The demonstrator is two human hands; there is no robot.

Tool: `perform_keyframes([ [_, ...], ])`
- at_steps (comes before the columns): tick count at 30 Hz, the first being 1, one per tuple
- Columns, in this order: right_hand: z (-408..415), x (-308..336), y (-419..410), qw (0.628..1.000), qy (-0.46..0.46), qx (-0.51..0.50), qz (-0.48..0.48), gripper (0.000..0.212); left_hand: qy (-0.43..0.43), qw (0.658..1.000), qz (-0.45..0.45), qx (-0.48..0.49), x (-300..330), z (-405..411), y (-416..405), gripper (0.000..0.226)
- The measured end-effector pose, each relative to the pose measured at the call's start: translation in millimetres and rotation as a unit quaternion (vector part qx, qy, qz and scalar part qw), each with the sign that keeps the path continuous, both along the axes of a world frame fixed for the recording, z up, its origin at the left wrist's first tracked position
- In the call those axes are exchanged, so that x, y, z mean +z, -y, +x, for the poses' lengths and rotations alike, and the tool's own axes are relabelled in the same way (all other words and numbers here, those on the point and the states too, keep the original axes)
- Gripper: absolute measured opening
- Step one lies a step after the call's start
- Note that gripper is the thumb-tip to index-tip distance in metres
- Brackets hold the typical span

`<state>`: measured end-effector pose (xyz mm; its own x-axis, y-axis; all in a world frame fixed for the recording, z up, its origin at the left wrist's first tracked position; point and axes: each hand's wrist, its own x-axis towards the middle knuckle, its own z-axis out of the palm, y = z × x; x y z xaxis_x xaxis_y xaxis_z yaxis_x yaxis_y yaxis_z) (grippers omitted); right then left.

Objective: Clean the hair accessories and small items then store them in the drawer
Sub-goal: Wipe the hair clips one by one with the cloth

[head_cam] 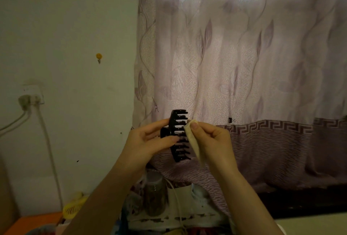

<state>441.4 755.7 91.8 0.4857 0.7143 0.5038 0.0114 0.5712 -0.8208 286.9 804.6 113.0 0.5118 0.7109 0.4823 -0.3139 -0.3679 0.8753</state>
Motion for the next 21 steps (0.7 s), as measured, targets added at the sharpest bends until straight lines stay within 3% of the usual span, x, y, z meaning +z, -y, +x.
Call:
perform_keyframes([
  [5,10.8,9.3,0.2,0.999,-0.027,-0.015,0.012,0.028,-0.047,0.997,0.044,0.046,-9.9,-4.9,-4.9,0.05],
  [10,10.5,12.9,-0.7,1.0,0.009,0.008,0.008,0.011,-0.078,0.991,0.086,0.073,-17.7,-0.5,-8.4,0.056],
  [21,3.3,0.2,-3.7,0.996,0.067,0.053,-0.036,0.013,-0.133,0.974,0.159,0.096,-26.3,4.1,-15.5,0.057],
])
